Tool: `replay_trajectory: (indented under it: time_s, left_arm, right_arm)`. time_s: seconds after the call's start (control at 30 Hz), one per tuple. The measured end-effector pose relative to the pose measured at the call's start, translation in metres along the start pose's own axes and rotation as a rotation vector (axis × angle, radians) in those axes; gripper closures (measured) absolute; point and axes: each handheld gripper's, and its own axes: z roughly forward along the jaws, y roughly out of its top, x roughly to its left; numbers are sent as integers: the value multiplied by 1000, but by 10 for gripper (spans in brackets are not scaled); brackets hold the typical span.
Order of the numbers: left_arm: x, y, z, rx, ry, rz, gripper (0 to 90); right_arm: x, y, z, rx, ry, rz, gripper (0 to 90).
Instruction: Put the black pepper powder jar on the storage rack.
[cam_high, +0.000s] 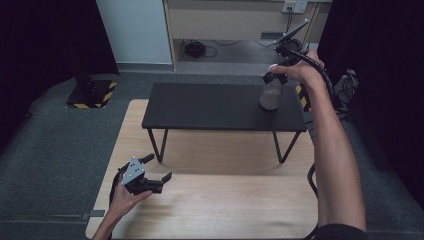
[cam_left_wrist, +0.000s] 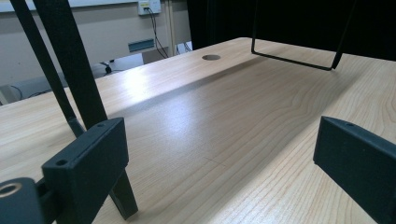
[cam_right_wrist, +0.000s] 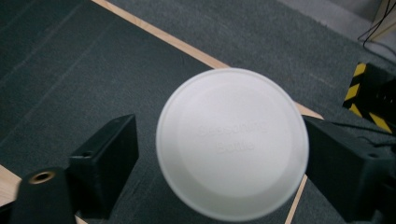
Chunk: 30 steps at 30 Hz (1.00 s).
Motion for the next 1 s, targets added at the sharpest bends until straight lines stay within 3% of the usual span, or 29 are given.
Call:
replay_trajectory:
  time_s: [0.23,0.63,1.0]
  left_arm:
    - [-1,0,1,4,-4,5,25]
    - [-1,0,1,8,-2,7,25]
    - [-1,0,2,15,-1,7,25]
  right_arm:
    - [2,-15,-21,-63,-18,-30,116]
    - [2,-51,-49,-120,10,-61,117]
    - [19,-76,-69,-141,32,-122,117]
